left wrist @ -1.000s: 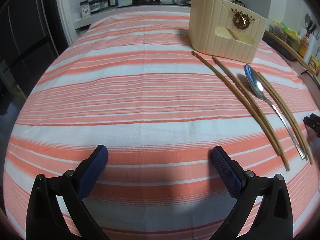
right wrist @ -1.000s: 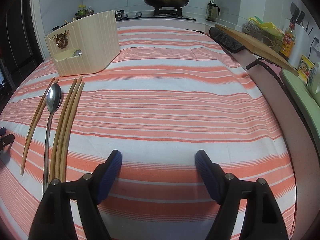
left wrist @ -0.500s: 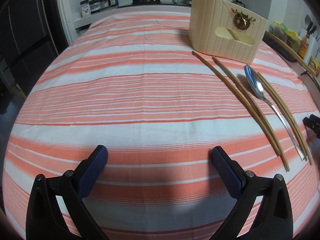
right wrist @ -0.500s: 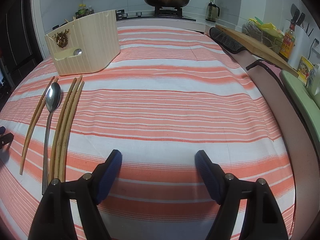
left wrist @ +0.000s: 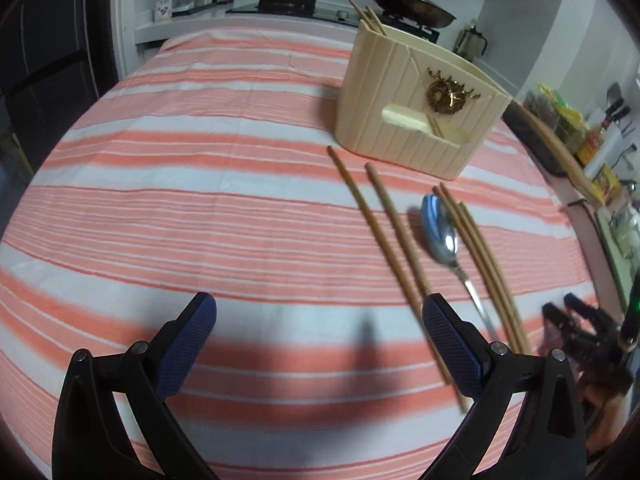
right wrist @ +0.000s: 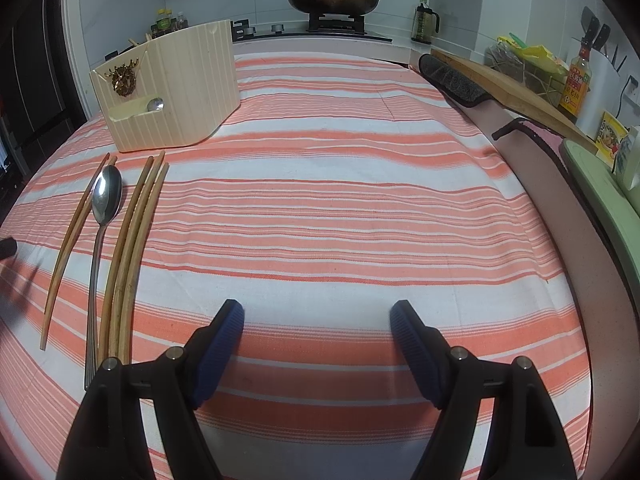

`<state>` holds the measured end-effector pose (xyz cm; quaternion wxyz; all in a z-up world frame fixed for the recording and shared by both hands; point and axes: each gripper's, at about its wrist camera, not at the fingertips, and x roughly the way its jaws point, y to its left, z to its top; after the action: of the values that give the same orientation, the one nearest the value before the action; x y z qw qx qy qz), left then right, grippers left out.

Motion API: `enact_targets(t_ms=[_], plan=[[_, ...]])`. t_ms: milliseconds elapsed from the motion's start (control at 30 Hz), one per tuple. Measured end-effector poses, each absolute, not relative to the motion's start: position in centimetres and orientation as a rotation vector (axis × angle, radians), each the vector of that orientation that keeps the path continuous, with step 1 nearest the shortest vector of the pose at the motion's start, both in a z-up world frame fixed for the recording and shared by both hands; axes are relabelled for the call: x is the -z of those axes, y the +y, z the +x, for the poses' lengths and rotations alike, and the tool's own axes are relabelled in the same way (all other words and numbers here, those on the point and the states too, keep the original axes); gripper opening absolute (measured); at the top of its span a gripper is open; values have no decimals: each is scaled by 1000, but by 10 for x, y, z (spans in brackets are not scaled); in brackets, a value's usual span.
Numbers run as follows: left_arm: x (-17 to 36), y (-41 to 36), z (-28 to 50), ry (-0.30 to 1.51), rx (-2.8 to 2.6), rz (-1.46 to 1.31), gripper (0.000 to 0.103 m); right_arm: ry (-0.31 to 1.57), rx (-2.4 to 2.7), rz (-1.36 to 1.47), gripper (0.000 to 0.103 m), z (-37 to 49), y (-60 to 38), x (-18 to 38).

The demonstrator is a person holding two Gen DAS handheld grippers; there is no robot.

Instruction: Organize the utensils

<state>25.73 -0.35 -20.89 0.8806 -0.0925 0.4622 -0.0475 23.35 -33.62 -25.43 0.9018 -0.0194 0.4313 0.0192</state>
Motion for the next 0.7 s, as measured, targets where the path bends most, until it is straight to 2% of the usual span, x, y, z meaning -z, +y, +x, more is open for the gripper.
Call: enact_targets(t_ms=[400, 467, 567, 633, 700], plan=[[245, -50, 289, 971, -79, -48, 101, 891, -40, -39, 79, 233, -336, 254], [245, -52, 284, 955, -69, -36, 99, 891, -39, -41, 79, 233, -335, 254], [240, -55, 274, 939, -23, -2, 78, 879, -38, -34, 78, 230, -336, 251], [236, -58, 266, 936, 20, 23, 51, 854, -80, -8, 78, 224, -331, 241], [235, -61, 260, 928, 46, 57, 34, 867, -182, 37, 78, 221, -320, 232]])
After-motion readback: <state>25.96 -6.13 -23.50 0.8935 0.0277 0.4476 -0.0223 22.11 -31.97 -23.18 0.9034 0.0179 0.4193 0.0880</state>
